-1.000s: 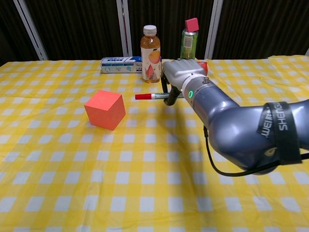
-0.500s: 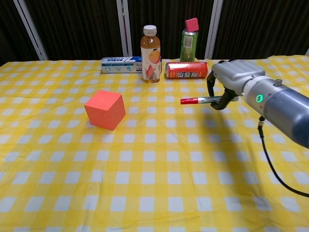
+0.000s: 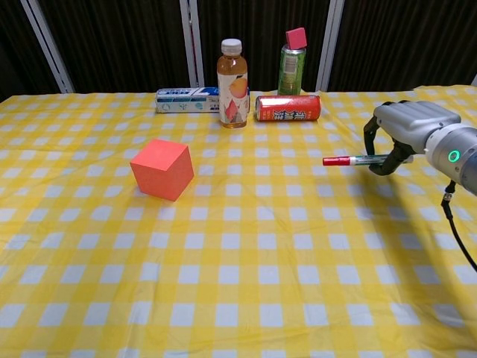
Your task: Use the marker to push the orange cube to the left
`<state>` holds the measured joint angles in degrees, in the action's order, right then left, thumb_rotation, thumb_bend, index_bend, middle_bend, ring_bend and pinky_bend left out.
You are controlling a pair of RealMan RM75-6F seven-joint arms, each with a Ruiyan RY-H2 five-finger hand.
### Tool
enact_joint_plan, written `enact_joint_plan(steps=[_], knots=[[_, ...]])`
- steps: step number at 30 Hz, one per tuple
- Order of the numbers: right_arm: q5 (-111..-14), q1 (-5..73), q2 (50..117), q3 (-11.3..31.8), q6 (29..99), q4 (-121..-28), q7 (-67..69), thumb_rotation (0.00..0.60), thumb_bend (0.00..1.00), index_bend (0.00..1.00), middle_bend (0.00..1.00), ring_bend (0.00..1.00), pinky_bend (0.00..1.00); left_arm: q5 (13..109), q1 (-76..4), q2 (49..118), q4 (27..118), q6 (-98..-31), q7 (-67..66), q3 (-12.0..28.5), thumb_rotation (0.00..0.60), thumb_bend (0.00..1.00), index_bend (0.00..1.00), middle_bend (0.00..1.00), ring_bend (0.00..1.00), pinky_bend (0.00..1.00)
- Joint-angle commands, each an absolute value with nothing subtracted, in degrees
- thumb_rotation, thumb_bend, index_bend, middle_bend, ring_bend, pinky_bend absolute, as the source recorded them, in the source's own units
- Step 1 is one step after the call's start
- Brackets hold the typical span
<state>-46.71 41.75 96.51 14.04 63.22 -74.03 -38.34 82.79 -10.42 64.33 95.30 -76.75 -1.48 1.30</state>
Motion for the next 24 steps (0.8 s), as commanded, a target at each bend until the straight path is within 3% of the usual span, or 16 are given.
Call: enact_joint_plan(steps=[1, 6, 12, 18, 24], knots=[[-46.2, 41.6, 96.6, 13.6, 62.3, -73.2, -38.3, 0.6, 0.41, 0.56, 0.3, 0.0, 0.0, 82.6, -10.5, 64.3, 95.3, -76.6, -1.5, 1.4, 0.6, 0.0, 0.0, 0.0, 0.0, 0.03], [-45.2, 41.7, 96.4, 13.2, 61.8, -73.6, -40.0, 0.6, 0.41, 0.31, 0.23, 0.0, 0.0, 82.6, -10.5, 64.3, 95.3, -76.6, -1.5, 1.4, 0.6, 0.0, 0.0, 0.0, 0.0, 0.03], [-44.2, 41.8, 95.4, 12.9, 62.9, -75.6, -43.0, 0.6, 0.41, 0.15, 0.16, 0.0, 0.0, 82.7, -10.4, 64.3, 95.3, -76.7, -1.5, 1.4, 0.6, 0.0, 0.0, 0.0, 0.0, 0.03], [-44.3, 40.9, 92.7, 13.1, 66.1, -80.3, -44.6, 0.6, 0.41, 0.14, 0.13, 0.0, 0.0, 82.9, -10.3, 64.3, 95.1, -77.0, -1.4, 1.3, 0.6, 0.0, 0.0, 0.0, 0.0, 0.03], [-48.8, 36.6, 81.9, 11.6, 72.2, -93.5, -44.3, 0.6, 0.41, 0.11, 0.09, 0.0, 0.0, 83.5, -10.0, 64.2, 94.6, -77.6, -1.3, 1.2, 0.6, 0.0, 0.0, 0.0, 0.0, 0.03]])
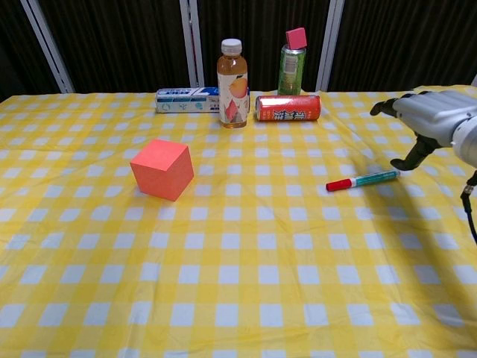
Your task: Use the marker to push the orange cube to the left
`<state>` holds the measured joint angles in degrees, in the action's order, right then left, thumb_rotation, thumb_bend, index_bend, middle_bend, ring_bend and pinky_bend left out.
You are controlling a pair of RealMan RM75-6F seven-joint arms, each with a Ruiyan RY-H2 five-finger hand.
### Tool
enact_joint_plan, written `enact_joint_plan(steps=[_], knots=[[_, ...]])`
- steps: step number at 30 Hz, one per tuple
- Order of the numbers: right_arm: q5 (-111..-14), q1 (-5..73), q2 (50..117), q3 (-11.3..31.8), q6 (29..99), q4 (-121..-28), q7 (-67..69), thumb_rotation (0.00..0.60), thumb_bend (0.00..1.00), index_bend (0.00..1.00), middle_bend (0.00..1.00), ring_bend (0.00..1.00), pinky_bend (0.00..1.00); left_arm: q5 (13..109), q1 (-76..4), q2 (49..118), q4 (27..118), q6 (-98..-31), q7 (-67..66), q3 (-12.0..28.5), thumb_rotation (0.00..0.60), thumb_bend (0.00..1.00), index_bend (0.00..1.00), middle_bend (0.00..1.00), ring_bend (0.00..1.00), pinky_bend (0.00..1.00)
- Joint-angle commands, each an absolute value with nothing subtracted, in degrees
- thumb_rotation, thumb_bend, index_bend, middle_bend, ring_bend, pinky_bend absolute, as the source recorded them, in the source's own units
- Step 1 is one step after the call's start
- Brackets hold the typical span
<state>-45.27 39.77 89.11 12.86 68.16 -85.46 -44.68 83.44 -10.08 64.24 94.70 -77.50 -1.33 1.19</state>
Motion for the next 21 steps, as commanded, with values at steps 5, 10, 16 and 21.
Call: enact_joint_plan(steps=[5, 10, 16, 21], knots=[[-58.0, 29.7, 73.0, 7.1, 78.4, -101.2, -37.9, 0.6, 0.41, 0.11, 0.07, 0.0, 0.0, 84.0, -10.0, 64.5, 94.0, -78.2, -1.8, 1.3, 0.6, 0.0, 0.0, 0.0, 0.0, 0.03], [-67.7, 21.5, 66.9, 1.9, 84.1, -102.4, -25.6, 0.6, 0.41, 0.01, 0.01, 0.0, 0.0, 84.7, -9.7, 65.3, 93.0, -79.5, -3.0, 1.4, 0.6, 0.0, 0.0, 0.0, 0.0, 0.03], [-76.8, 13.0, 65.0, -3.7, 91.3, -92.5, -16.3, 0.6, 0.4, 0.0, 0.0, 0.0, 0.0, 86.6, -9.3, 66.7, 90.7, -82.0, -5.6, 1.5, 0.6, 0.0, 0.0, 0.0, 0.0, 0.0], [-79.4, 10.8, 65.5, -3.7, 92.3, -89.8, -11.3, 0.6, 0.4, 0.0, 0.0, 0.0, 0.0, 86.8, -9.2, 67.4, 89.6, -82.6, -6.0, 1.7, 0.6, 0.0, 0.0, 0.0, 0.0, 0.0]])
